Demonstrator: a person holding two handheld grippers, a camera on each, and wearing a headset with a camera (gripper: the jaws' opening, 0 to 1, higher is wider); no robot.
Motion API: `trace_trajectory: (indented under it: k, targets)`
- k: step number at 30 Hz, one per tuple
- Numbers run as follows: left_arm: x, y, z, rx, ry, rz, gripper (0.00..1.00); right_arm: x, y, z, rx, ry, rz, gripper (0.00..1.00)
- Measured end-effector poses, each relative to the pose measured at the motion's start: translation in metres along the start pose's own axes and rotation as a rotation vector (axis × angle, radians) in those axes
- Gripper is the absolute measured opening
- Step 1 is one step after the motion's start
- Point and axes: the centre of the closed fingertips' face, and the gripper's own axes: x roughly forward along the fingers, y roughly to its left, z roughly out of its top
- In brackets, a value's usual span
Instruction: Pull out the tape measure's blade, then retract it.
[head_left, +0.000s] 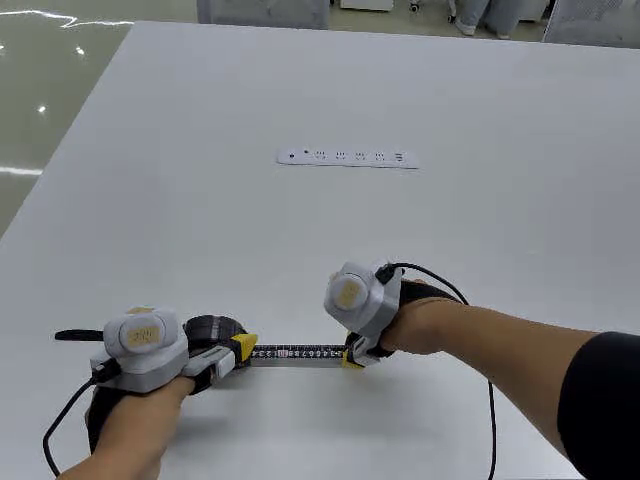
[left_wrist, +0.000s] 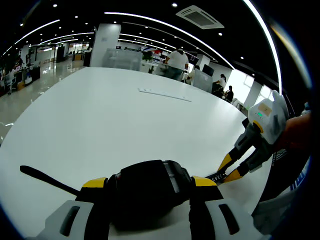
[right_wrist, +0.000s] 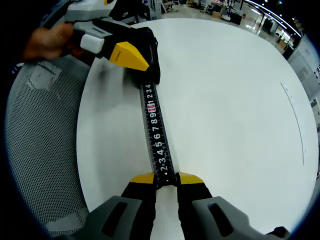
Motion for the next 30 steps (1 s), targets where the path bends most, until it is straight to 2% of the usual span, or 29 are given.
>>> trace_trajectory:
  k: [30]
  targets:
    - [0.001,0.0,-0.001,0.012,0.005,0.003,0.6,0.004,0.003,0.013,0.009,-0.011,0.018,0.11]
